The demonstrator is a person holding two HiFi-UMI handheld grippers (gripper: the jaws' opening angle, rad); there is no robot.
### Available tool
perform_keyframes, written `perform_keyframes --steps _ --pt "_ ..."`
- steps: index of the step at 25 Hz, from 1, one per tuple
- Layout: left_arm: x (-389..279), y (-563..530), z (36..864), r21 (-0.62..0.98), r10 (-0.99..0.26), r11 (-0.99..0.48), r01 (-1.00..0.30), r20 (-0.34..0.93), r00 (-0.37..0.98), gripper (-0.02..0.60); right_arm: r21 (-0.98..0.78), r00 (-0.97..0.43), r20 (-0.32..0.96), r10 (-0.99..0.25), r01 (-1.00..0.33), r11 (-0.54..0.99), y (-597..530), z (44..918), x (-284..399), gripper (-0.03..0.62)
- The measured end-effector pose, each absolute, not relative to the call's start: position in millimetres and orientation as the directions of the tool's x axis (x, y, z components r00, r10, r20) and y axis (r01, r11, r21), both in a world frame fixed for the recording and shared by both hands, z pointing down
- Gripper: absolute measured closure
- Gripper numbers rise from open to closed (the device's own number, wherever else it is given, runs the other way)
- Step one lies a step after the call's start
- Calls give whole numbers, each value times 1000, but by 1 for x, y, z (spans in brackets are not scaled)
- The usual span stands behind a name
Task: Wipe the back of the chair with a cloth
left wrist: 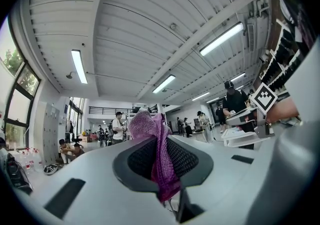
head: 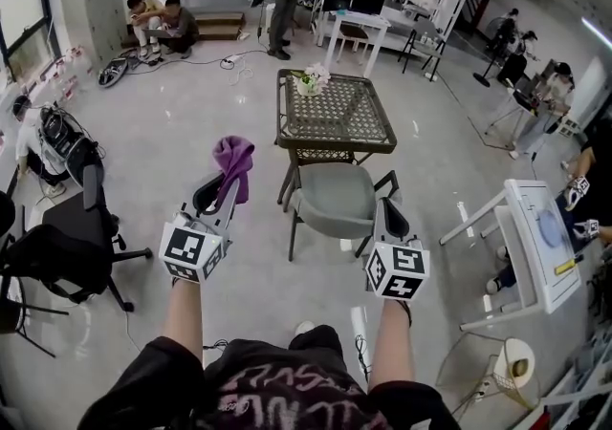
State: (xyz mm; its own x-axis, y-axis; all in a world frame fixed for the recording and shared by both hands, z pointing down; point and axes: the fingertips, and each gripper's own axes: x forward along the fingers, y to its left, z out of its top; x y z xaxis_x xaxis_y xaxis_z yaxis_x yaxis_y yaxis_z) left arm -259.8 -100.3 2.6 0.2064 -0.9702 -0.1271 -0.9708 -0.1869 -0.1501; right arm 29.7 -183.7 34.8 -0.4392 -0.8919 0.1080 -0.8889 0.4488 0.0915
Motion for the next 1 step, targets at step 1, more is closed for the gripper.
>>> perform_keyframes --steps 1 --pt "-260 -101 4 -155 -970 -188 -970 -126 208 511 90 -442 109 -890 -888 452 -184 36 28 568"
